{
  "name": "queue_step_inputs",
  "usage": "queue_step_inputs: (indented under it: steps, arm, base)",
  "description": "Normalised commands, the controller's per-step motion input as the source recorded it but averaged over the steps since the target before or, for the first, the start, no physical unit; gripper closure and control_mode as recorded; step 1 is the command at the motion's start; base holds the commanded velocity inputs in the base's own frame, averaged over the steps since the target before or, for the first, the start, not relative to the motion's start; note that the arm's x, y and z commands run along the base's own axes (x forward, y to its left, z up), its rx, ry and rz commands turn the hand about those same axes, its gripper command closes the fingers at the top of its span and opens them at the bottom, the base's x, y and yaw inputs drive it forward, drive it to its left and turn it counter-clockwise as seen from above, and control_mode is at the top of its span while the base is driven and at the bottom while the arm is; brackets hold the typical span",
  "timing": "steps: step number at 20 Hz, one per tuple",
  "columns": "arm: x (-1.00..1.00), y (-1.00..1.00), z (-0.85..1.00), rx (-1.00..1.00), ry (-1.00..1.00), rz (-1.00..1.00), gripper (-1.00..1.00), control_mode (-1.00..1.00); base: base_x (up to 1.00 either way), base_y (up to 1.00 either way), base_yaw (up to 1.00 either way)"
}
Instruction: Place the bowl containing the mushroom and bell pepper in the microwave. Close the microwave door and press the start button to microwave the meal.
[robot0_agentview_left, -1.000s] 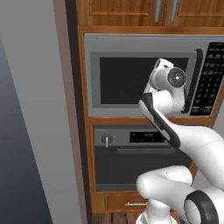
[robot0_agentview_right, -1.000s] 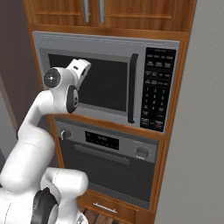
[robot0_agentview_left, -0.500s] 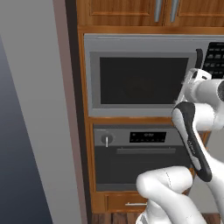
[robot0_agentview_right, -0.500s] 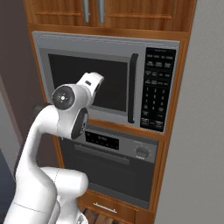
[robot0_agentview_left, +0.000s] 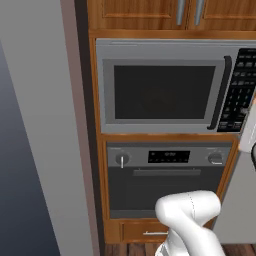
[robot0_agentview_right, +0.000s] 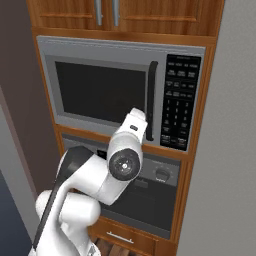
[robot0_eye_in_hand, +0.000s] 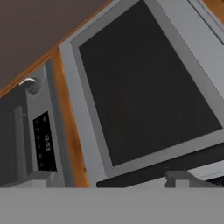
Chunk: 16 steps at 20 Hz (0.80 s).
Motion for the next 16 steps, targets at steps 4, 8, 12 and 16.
queue_step_inputs:
  steps: [4, 8, 12, 16]
  arm:
    - [-0.29, -0.60, -0.02, -0.01, -0.11, 0.19, -1.00, -1.00]
    - [-0.25, -0.25, -0.34, -0.13, -0.20, 0.17, -1.00, -1.00]
    - [0.00, -0.01, -0.27, -0.07, -0.21, 0.22, -1.00, -1.00]
    - [0.04, 0.00, -0.25, -0.05, -0.14, 0.12, 1.00, -1.00]
  base:
    - [0.00, 0.00, 0.00]
    - [0.00, 0.00, 0.00]
    - [0.00, 0.00, 0.00]
    - [0.00, 0.00, 0.00]
